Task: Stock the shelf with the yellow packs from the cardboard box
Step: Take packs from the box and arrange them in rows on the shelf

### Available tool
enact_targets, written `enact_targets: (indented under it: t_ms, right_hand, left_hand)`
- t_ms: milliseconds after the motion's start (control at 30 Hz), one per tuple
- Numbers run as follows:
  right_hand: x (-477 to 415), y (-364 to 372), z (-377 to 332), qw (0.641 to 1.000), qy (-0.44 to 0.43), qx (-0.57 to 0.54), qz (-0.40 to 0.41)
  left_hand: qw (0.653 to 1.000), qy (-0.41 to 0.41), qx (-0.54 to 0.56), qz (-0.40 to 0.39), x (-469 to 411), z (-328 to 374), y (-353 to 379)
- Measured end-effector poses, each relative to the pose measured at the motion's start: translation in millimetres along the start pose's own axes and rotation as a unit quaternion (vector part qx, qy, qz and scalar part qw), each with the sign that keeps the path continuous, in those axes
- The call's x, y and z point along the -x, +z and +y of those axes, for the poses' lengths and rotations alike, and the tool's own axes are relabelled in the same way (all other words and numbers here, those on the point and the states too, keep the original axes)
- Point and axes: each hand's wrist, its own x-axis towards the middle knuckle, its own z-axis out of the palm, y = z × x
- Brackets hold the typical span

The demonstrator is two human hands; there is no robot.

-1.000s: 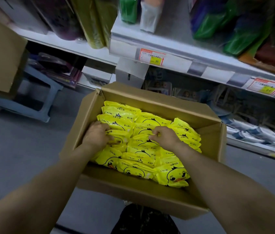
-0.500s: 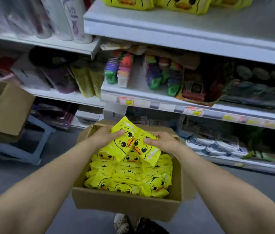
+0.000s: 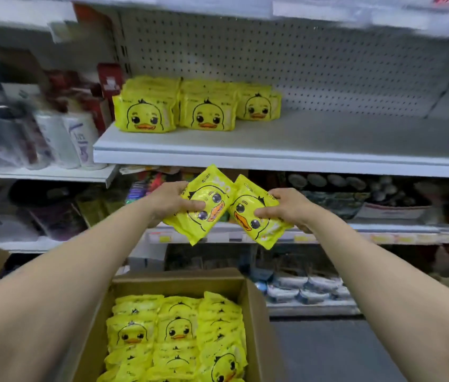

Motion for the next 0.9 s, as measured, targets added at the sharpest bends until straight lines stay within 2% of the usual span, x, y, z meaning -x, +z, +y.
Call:
enact_targets:
  t_ms: [267,400,533,667,800,900]
  right_hand:
    - [-28.4,-130.0,-30.1,0.998,-0.036,-0.019,0.050]
    - [-54.1,-178.1,-28.1,0.997,-0.044,0.014,0.055]
    - [-90.0,-214.5,-13.5,0.994,-0.066,0.079,0.041]
    - [-117.9,-244.1,-8.5,0.976,-0.093,0.197,0.026]
    - [-146.9,-261.9,-4.3,0.977,-0.088,0.187,-0.042]
    - [-165.9,-264.6,1.4,0.973,-0.079,0.206,-0.059]
  left_hand:
    - [0.992,0.080,-0.093,0.002,-48.3,111.0,13.3]
    - [0.989,0.076,-0.123,0.030,-86.0,149.8,29.2]
    - [0.975,0.082,-0.197,0.054,-124.7,176.6,47.0]
    - [0.947,0.077,-0.296,0.095,-158.4,195.4,55.3]
    - [0.937,0.102,-0.324,0.080,-189.2,205.6,53.6]
    - [0.932,0.107,-0.336,0.080,-204.3,206.9,51.0]
